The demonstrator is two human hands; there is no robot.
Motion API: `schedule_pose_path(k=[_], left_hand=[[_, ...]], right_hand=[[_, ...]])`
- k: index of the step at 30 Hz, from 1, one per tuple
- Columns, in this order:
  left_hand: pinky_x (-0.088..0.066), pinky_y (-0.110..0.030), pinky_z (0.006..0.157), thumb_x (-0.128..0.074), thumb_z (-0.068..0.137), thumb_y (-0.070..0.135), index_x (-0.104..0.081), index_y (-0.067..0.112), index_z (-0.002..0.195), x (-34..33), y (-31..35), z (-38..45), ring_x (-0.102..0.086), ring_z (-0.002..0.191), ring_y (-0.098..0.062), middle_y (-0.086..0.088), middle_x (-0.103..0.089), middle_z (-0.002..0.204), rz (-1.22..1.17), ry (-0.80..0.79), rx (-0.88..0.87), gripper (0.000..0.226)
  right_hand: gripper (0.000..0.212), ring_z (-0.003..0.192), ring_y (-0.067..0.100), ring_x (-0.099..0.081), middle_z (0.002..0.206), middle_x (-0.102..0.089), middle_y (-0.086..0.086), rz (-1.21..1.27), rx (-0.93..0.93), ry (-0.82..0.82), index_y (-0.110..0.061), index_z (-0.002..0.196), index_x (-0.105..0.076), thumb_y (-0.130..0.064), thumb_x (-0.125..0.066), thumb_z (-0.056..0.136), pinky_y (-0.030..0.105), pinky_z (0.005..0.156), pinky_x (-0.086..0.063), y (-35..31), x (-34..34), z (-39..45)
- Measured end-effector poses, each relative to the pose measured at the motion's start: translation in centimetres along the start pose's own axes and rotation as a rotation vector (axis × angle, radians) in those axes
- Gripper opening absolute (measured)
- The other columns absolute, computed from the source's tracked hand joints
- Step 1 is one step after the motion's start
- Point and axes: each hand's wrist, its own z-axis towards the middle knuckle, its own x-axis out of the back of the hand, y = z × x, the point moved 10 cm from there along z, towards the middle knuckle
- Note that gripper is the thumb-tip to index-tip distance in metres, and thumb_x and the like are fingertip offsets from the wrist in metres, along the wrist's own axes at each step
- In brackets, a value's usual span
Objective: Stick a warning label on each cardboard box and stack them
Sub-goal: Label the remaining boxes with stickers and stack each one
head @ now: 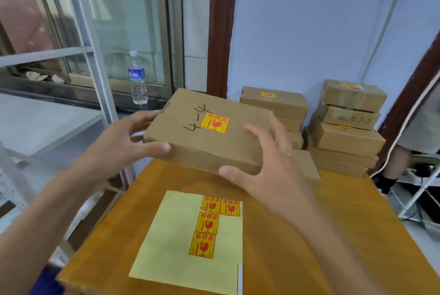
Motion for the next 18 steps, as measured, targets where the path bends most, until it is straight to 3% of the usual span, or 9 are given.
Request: schedule_pose_path(k=[3,7,10,15,18], left_hand=[[-0.044,-0.038,0.108,-0.086,0.065,0.054,-0.062,0.053,0.122,3.7,-3.4,4.2,-0.059,0.114,0.009,0.031,-0.067,0.119,-0.015,0.092,0.008,0.061],[-0.044,-0.037,0.109,-0.08,0.083,0.042,-0.061,0.045,0.125,5.6,-8.2,8.8,-0.06,0.115,0.001,0.019,-0.068,0.121,-0.039,0.154,0.037,0.046],[-0.044,-0.037,0.108,-0.077,0.087,0.043,-0.06,0.038,0.132,5.5,-11.4,11.4,-0.059,0.12,-0.004,0.015,-0.068,0.125,-0.025,0.136,0.043,0.049],[-0.041,-0.036,0.107,-0.072,0.089,0.048,-0.049,0.032,0.145,3.3,-16.0,13.7,-0.052,0.13,-0.01,0.012,-0.061,0.135,-0.055,0.098,0.115,0.062],[-0.044,-0.041,0.11,-0.07,0.092,0.046,-0.051,0.032,0.142,1.9,-18.4,13.8,-0.054,0.127,-0.012,0.012,-0.061,0.132,-0.066,0.108,0.138,0.055]], right_hand=[[0.086,0.158,0.025,-0.014,0.172,0.008,-0.011,-0.049,0.07,0.018,-0.044,0.153,-0.034,-0.075,-0.067,0.081,0.045,0.125,-0.022,-1.6,-3.6,6.3],[0.083,0.151,0.033,-0.029,0.17,-0.003,0.0,-0.068,0.082,0.037,-0.034,0.152,-0.037,-0.071,-0.066,0.084,0.052,0.118,-0.04,-2.0,-8.2,12.5],[0.082,0.147,0.034,-0.038,0.171,-0.003,0.003,-0.145,0.085,0.024,-0.032,0.15,-0.037,-0.072,-0.064,0.085,0.049,0.116,-0.042,-1.6,-10.3,15.7],[0.082,0.146,0.039,-0.038,0.172,-0.001,0.007,-0.326,0.109,-0.042,-0.028,0.152,-0.038,-0.074,-0.059,0.088,0.051,0.114,-0.042,-0.1,-13.0,18.3],[0.08,0.143,0.042,-0.04,0.167,-0.016,0.016,-0.465,0.144,-0.107,-0.026,0.152,-0.037,-0.077,-0.05,0.091,0.052,0.114,-0.043,0.9,-15.0,19.1]])
